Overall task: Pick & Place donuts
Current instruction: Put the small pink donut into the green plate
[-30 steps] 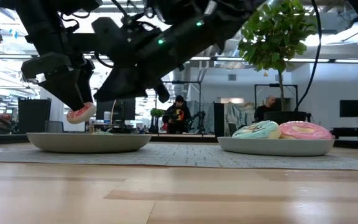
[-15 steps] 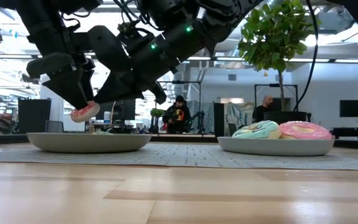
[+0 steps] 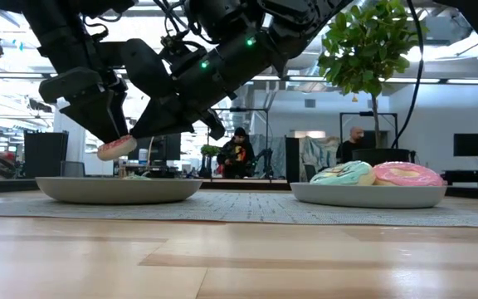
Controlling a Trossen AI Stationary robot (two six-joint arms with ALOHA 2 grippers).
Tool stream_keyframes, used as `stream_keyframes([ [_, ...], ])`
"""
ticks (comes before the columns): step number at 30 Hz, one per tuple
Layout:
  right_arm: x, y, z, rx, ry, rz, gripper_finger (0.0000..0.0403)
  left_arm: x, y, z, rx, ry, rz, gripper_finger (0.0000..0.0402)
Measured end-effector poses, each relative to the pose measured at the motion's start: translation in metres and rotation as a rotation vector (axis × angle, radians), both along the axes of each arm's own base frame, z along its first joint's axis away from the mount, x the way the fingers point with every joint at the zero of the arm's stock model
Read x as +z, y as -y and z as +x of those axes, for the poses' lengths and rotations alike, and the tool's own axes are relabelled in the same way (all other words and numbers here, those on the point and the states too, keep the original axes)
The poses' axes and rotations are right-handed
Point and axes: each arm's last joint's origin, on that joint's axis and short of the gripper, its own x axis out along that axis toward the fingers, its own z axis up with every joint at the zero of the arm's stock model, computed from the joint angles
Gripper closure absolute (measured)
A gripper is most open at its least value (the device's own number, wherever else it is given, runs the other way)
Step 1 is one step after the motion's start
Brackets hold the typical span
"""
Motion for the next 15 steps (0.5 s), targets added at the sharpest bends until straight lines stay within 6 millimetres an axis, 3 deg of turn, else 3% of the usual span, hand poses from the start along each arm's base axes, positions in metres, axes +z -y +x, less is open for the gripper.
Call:
stream_keyframes([
  [15,0.0006,-0.0089,-0.0005,0.011,0.011,0.020,0.0402,-0.0002,0.0003,-0.0002,0.029,0.010,-0.027,0.0121],
])
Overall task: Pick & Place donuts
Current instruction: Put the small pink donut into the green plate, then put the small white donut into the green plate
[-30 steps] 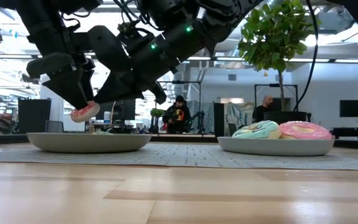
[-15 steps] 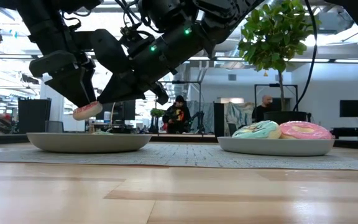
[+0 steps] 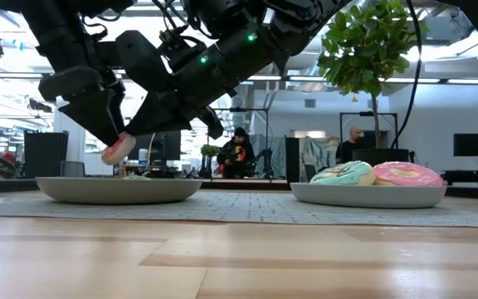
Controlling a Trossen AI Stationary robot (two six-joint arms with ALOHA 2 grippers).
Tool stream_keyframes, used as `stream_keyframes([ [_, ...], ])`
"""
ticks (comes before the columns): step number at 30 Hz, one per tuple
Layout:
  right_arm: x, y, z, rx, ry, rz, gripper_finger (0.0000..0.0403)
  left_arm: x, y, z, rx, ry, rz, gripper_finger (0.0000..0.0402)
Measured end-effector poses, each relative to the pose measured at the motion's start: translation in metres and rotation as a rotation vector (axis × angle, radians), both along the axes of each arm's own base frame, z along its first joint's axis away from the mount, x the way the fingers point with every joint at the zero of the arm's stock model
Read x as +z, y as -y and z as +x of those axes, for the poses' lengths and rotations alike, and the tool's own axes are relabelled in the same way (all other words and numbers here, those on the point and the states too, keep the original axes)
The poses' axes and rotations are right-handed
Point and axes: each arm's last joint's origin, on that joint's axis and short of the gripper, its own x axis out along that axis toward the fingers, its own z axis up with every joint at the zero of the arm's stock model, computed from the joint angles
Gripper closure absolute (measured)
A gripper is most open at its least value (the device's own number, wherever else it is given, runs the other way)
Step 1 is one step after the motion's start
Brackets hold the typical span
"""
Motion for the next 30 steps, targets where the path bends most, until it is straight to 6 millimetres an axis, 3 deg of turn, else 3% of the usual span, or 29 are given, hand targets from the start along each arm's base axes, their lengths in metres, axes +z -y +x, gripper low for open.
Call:
stream_keyframes([
  [6,-0.017,-0.002,0.002,0.016,-0.037,0.003,0.0402,-0.005,-0.002,-0.011,0.071,-0.091,-0.012,0.0121],
  [12,-0.023,-0.003,0.008,0.048,-0.039,0.032,0.0402,-0.023,-0.004,-0.020,0.116,-0.114,-0.011,0.0121],
  [25,-0.023,0.010,0.006,0.046,-0.099,-0.018,0.0402,-0.025,-0.005,-0.022,0.118,-0.121,0.005,0.0121],
  [30,-0.009,0.023,0.001,0.025,-0.134,-0.030,0.0402,-0.021,-0.009,-0.023,0.114,-0.103,0.104,0.0121],
])
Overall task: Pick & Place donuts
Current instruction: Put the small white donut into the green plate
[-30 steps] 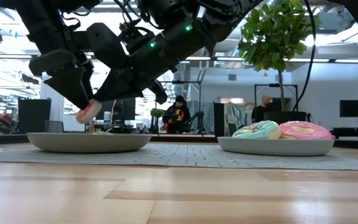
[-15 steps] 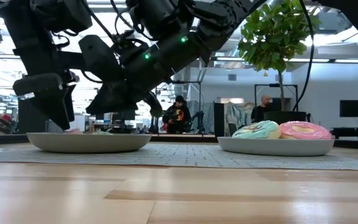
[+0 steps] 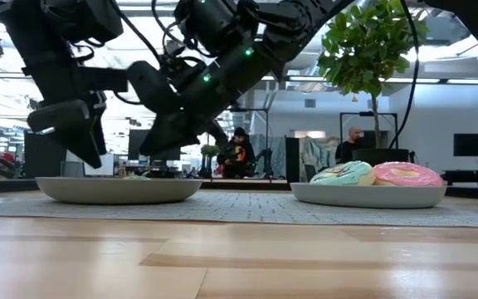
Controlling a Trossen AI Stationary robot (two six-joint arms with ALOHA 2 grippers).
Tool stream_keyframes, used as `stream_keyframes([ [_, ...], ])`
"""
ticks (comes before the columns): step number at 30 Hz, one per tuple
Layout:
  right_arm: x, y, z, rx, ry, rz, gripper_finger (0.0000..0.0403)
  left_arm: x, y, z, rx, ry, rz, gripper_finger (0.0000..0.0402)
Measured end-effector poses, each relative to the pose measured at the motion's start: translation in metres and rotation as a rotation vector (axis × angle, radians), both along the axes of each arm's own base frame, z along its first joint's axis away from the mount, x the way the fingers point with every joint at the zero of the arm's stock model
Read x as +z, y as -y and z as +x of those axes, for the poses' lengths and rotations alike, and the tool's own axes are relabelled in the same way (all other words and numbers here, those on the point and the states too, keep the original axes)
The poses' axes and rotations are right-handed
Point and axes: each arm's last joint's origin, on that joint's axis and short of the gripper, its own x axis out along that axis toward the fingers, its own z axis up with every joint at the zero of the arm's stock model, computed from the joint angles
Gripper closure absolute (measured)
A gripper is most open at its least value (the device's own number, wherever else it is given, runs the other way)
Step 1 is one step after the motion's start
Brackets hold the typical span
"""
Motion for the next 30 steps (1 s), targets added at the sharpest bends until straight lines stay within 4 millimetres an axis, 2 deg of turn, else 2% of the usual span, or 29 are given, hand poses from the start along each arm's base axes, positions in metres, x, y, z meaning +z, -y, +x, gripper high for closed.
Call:
stream_keyframes([
  [3,0.008,0.002,-0.003,0.003,-0.016,-0.051,0.0402,0.009,-0.005,-0.003,0.000,0.032,0.014,0.0121],
  [6,0.024,-0.007,-0.010,-0.012,-0.028,-0.123,0.0402,0.023,-0.010,-0.009,-0.011,0.091,0.030,0.0121],
  [12,0.054,-0.026,-0.033,-0.090,-0.112,-0.292,0.0402,0.054,-0.022,-0.020,-0.054,0.265,0.064,0.0121],
  [17,0.072,-0.033,-0.057,-0.086,-0.169,-0.364,0.0402,0.069,-0.032,-0.021,-0.109,0.354,0.071,0.0121],
  [20,0.078,-0.032,-0.078,-0.077,-0.177,-0.366,0.0402,0.072,-0.039,-0.017,-0.131,0.382,0.079,0.0121],
  [30,0.099,-0.021,-0.167,-0.067,-0.137,-0.350,0.0402,0.079,-0.068,-0.012,-0.186,0.463,0.017,0.0121],
])
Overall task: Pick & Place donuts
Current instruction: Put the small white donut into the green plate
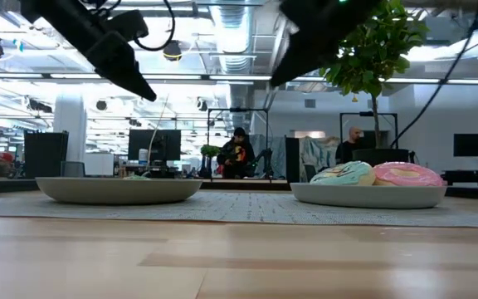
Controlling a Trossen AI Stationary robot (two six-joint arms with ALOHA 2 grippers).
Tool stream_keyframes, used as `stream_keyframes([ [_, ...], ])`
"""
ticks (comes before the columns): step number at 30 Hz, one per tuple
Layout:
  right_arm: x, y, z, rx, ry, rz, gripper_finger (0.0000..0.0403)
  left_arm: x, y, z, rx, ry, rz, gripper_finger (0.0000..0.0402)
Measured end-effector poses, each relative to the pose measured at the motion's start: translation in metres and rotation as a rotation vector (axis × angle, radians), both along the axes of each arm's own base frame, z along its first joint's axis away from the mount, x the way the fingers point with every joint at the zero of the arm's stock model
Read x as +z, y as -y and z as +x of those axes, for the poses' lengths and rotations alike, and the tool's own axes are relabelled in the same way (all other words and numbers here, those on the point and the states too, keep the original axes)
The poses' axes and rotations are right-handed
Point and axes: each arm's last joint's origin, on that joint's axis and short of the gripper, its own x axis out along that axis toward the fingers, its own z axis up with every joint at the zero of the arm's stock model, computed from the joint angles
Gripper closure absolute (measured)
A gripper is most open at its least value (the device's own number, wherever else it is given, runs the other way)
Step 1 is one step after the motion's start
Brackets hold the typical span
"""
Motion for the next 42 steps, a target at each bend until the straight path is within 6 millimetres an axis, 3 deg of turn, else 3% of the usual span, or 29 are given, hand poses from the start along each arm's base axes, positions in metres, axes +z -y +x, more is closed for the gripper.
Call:
stream_keyframes([
  [6,0.004,0.000,-0.044,0.030,0.048,0.016,0.0402,0.001,-0.013,-0.002,-0.025,0.016,-0.040,0.0121],
  [16,-0.011,-0.007,-0.098,0.083,0.166,0.081,0.0402,-0.007,-0.031,0.000,0.030,-0.008,-0.068,0.0121],
  [25,-0.021,-0.008,-0.136,0.118,0.226,0.074,0.0402,-0.037,-0.064,0.018,0.052,-0.081,-0.153,0.0121],
  [32,-0.024,0.002,-0.162,0.137,0.295,0.095,0.0402,-0.054,-0.089,0.012,0.118,-0.140,-0.215,0.0121],
  [42,-0.032,0.012,-0.184,0.155,0.377,0.098,0.0402,-0.065,-0.101,0.001,0.203,-0.217,-0.263,0.0121],
])
